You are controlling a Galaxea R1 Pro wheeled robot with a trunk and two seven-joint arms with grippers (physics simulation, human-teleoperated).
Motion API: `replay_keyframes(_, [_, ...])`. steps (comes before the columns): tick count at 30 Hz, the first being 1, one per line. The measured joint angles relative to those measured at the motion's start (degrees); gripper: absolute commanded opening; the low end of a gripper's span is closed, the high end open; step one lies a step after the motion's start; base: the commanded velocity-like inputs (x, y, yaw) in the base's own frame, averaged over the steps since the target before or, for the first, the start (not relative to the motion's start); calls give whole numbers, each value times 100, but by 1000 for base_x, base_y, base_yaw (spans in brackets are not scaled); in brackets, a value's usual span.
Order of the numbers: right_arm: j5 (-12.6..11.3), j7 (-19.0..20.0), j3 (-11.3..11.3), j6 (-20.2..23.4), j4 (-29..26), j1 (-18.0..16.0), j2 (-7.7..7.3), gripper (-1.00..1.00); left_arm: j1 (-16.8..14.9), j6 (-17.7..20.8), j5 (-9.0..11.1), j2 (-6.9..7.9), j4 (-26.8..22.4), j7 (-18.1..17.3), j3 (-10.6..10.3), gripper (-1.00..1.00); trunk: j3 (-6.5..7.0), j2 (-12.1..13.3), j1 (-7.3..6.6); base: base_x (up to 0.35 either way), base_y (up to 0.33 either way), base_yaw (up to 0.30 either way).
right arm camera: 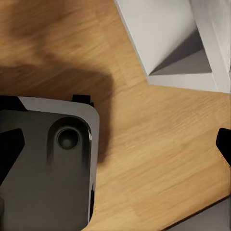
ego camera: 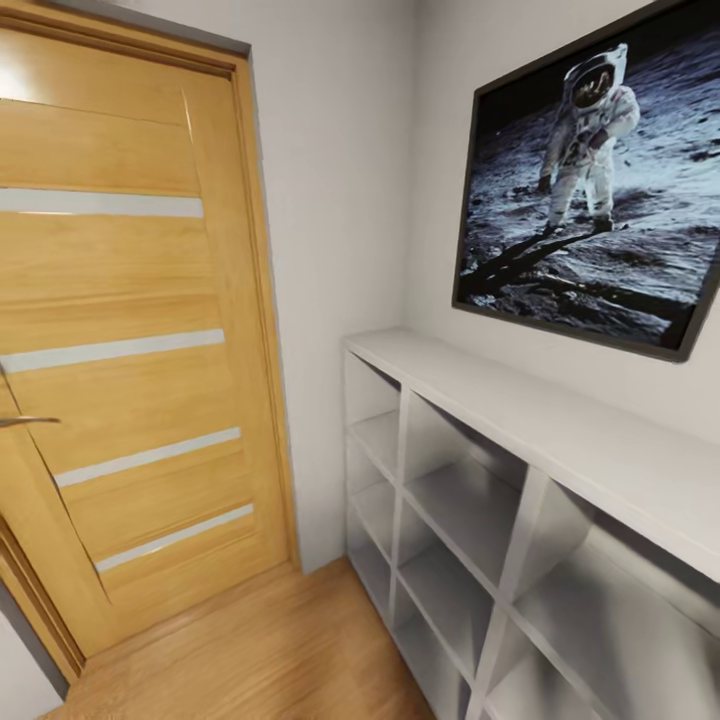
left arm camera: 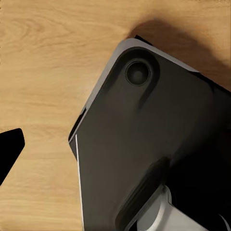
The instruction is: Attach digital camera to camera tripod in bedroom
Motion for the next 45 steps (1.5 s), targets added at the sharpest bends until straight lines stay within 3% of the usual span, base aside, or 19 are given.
replay_keyframes(45, [24, 55, 9, 19, 8, -1, 18, 100, 0, 10, 10, 0, -2, 2, 7, 100, 26, -2, 0, 0, 0, 273])
